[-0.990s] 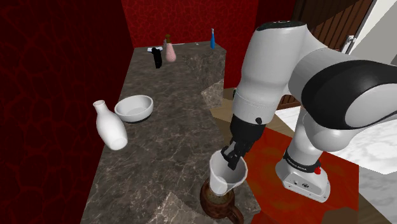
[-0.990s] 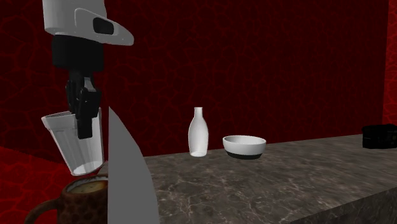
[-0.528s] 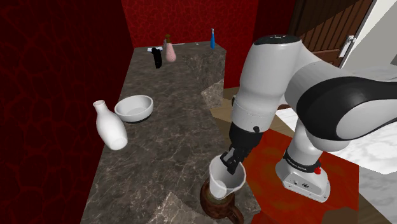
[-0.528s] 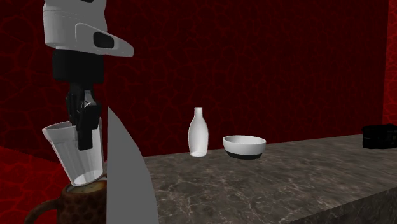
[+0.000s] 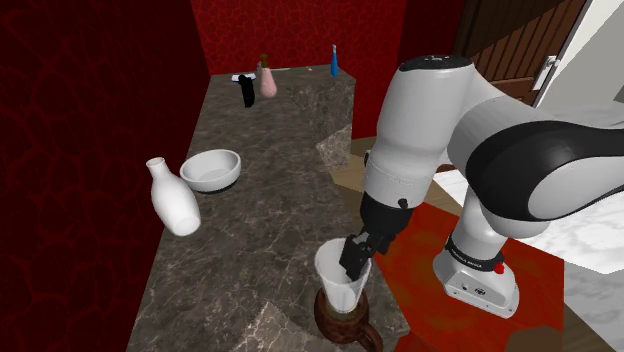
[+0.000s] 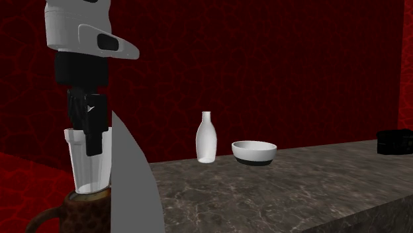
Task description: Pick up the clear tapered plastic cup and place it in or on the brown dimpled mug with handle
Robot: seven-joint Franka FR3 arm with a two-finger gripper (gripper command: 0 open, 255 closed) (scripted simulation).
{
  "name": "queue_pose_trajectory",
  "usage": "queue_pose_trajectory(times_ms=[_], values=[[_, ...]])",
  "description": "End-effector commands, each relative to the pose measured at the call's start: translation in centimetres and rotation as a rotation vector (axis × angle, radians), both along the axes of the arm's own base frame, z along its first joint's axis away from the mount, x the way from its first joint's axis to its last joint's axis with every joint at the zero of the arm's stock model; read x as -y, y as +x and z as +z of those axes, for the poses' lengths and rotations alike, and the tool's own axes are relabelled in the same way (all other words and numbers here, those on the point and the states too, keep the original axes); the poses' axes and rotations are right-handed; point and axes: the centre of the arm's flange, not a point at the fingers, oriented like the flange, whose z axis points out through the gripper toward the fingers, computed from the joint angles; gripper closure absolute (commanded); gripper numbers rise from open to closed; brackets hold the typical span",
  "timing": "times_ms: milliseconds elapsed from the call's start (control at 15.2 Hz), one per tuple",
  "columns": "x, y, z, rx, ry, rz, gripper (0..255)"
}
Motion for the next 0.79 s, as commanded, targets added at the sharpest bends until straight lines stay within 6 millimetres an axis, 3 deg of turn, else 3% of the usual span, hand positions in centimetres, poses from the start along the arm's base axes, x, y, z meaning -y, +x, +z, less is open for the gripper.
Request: queue_pose_trajectory(times_ms=[0, 66, 330, 726], values=[[0.0, 0.0, 0.0, 0.0, 0.0, 0.0, 0], [0.0, 0.0, 0.0, 0.0, 0.0, 0.0, 0], [0.6, -0.3, 4.9, 0.0, 0.0, 0.0, 0], [0.6, -0.3, 4.9, 0.0, 0.0, 0.0, 0]])
